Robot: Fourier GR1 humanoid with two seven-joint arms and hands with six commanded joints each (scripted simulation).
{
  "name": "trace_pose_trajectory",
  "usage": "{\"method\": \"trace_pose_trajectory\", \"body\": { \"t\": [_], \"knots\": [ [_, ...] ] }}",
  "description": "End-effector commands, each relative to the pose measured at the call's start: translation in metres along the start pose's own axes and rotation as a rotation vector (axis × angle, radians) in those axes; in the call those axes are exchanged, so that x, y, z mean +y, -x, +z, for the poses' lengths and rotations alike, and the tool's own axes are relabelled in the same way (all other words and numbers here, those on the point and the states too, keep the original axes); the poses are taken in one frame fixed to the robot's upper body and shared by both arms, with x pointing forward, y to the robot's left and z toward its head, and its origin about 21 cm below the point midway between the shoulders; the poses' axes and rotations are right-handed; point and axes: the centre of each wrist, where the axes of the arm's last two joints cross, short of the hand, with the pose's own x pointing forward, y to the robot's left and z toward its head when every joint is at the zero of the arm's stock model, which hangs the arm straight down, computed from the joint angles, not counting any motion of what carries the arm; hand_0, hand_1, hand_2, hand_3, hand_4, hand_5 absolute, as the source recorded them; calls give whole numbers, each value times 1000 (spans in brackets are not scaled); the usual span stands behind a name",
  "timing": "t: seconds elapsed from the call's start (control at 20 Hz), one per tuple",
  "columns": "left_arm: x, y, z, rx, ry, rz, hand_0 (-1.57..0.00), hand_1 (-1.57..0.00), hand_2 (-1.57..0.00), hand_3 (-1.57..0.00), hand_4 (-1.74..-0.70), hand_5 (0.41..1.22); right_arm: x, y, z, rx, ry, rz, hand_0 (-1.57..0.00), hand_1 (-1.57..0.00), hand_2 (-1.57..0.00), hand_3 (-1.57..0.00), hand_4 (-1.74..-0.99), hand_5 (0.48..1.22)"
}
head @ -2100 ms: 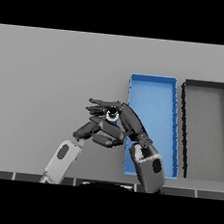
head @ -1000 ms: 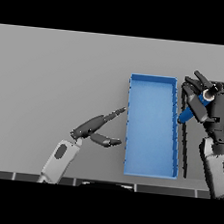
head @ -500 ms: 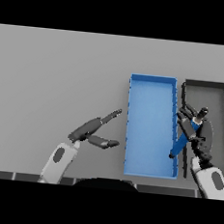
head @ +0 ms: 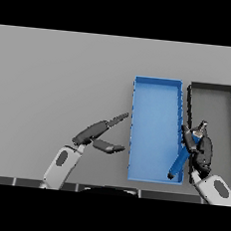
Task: Pick up the blue pipe and place it into the blue bin.
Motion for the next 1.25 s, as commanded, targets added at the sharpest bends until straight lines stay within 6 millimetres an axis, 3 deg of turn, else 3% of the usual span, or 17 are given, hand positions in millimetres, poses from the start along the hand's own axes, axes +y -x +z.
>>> {"method": "trace_pose_trajectory", "body": {
  "t": [0.0, 0.15, 0.3, 0.75, 1.2],
  "knots": [
    [0, 0, 0, 1, -1, -1, 1, 1, 1, 1, -878, 427, 0, 1, -1, 18, -8, 15, -599, -547, -548, -322, -1337, 1221],
    [-4, -2, -1, -3, 4, 5, 1, 1, 1, 1, -881, 429, 1, 5, -6, 66, -47, 181, -306, -279, -280, -164, -1175, 1084],
    [-4, -2, 1, -4, -1, 8, 1, 1, 1, 1, -886, 428, 1, 11, -6, 165, -79, 261, -156, -143, -143, -84, -1083, 934],
    [-5, -2, 1, 5, -6, -1, 1, 1, 1, 1, -888, 429, 13, 10, -12, 235, -93, 386, -20, -18, -18, -10, -1033, 696],
    [-10, 0, 0, 9, -2, -8, 1, 1, 1, 1, -885, 431, 18, 10, -12, 249, -112, 404, -6, -5, -5, -3, -1022, 643]
  ]
}}
